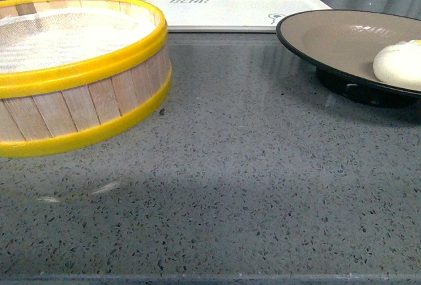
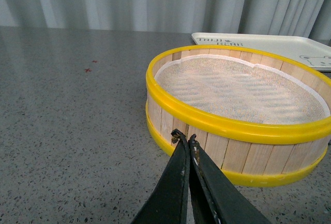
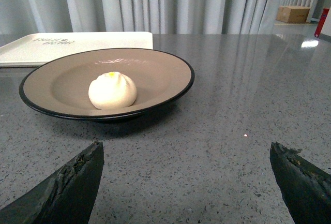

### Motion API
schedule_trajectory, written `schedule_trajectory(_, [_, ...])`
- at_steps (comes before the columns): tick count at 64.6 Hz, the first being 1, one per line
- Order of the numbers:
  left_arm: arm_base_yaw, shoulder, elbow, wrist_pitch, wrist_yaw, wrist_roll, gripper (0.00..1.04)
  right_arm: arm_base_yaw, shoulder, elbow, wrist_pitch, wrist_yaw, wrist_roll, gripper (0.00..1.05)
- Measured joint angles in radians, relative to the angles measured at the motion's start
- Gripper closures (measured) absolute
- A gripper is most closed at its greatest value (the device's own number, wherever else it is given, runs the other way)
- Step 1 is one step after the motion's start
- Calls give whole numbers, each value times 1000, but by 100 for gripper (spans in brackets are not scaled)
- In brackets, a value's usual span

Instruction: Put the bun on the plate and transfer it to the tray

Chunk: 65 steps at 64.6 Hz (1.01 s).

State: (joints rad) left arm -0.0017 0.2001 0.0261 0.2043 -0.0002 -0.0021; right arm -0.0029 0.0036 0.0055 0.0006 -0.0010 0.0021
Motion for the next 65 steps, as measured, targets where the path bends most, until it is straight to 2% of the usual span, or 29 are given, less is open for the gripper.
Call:
schedule_trajectory(9, [0,-37,0,-38,0,0,101,0,0,0,0,0,0,9])
schedule_trajectory(16, [0,-169,0,-195,0,0,101,0,0,0,0,0,0,9])
schedule_trajectory(34, [0,-196,0,-204,0,-2,99,0,0,0,0,0,0,9])
schedule_trajectory(42, [0,-196,0,-204,0,0,74,0,0,0,0,0,0,9])
schedule_trajectory(65, [0,-196,0,-204,0,0,16,0,0,0,0,0,0,9])
